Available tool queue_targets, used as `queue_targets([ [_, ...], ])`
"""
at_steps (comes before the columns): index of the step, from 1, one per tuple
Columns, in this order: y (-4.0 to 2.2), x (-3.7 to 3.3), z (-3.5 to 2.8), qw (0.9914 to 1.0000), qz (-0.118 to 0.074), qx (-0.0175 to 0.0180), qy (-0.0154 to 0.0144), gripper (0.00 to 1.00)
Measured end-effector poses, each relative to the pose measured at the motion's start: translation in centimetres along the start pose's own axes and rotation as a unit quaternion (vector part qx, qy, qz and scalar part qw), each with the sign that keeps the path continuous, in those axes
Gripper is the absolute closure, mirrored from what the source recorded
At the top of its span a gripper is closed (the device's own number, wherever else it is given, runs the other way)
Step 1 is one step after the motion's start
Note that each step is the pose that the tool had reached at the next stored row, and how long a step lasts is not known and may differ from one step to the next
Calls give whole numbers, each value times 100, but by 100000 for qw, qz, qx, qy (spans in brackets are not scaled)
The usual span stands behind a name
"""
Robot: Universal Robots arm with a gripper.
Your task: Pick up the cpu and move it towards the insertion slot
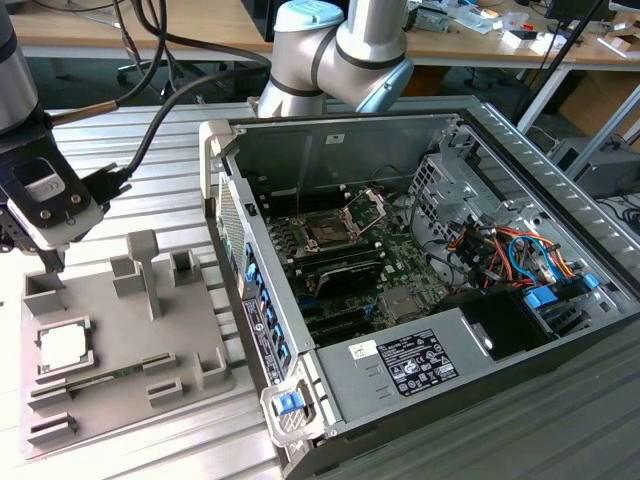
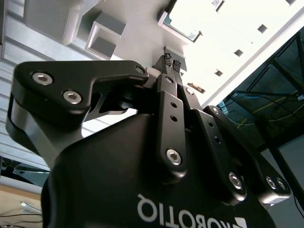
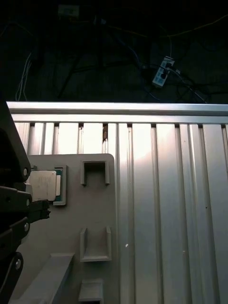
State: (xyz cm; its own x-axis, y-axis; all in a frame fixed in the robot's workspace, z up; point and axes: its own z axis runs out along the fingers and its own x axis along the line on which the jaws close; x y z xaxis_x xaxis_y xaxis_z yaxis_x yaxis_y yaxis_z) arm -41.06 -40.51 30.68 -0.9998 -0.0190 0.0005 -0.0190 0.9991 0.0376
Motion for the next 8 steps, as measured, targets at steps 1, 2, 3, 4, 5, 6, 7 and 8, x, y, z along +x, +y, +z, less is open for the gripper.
queue_targets([
  [1, -2, 0, 1, 100000, -3, -1, 1, 89],
  [2, -4, 0, 2, 100000, -2, 0, 1, 89],
  [3, -6, 0, 3, 100000, -3, -1, 2, 89],
  [4, -7, 0, 4, 100000, -4, 1, -1, 89],
  [5, -12, 0, 6, 100000, -4, -4, 2, 89],
  [6, -16, 0, 8, 100000, -5, 2, 3, 89],
  [7, -19, 0, 10, 100000, -3, 2, -1, 89],
  [8, -21, 0, 11, 100000, -4, 1, -1, 89],
])
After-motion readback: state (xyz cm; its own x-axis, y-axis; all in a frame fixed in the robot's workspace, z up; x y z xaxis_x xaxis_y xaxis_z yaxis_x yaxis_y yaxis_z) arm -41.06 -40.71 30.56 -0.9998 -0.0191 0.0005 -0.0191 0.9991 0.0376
